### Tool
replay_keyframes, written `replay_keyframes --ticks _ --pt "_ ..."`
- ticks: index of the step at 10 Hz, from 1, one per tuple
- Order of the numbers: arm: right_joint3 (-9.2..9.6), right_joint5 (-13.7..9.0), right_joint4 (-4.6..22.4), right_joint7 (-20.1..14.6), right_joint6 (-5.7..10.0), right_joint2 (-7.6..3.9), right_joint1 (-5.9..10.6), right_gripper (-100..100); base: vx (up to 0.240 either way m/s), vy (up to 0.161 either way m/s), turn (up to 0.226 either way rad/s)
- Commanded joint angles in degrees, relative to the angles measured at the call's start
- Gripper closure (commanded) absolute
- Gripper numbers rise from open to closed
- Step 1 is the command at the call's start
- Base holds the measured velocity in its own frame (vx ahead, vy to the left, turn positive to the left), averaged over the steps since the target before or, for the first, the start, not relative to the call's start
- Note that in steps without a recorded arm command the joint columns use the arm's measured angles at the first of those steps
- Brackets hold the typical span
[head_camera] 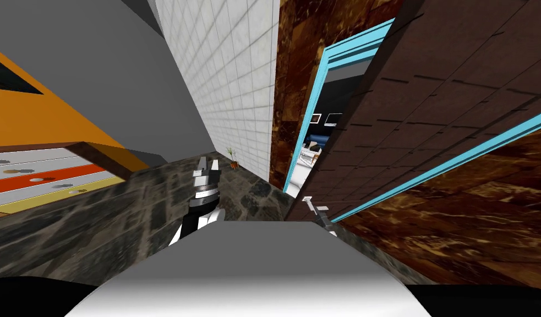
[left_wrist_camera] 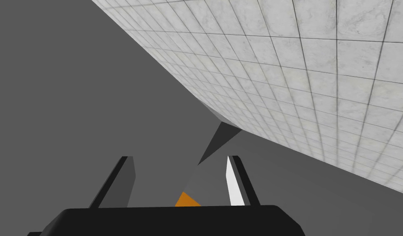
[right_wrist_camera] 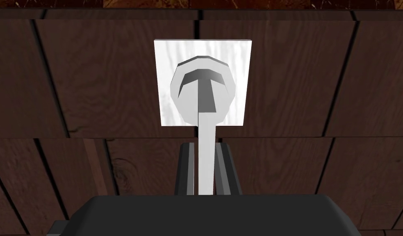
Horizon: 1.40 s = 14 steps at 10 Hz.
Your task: Pull the door open
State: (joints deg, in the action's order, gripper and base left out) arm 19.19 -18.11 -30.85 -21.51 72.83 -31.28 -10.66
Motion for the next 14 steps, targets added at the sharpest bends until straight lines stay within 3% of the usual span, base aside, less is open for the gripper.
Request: replay_keyframes --ticks 1,6,9,11,14 --pt "0.04 0.5 -0.2 0.4 -1.01 0.71 0.84 100 -0.224 -0.046 0.095" --pt "-0.27 1.1 -2.5 1.5 -3.75 1.63 1.43 100 -0.132 -0.038 0.033" --pt "-0.71 2.0 -5.7 3.0 -7.64 2.93 2.26 100 -0.210 -0.047 0.100" --pt "-0.71 2.0 -5.7 3.0 -7.64 2.93 2.26 100 -0.105 -0.046 -0.009" --pt "-1.18 3.0 -9.1 4.6 -11.70 4.30 3.14 100 -0.176 -0.096 0.099"
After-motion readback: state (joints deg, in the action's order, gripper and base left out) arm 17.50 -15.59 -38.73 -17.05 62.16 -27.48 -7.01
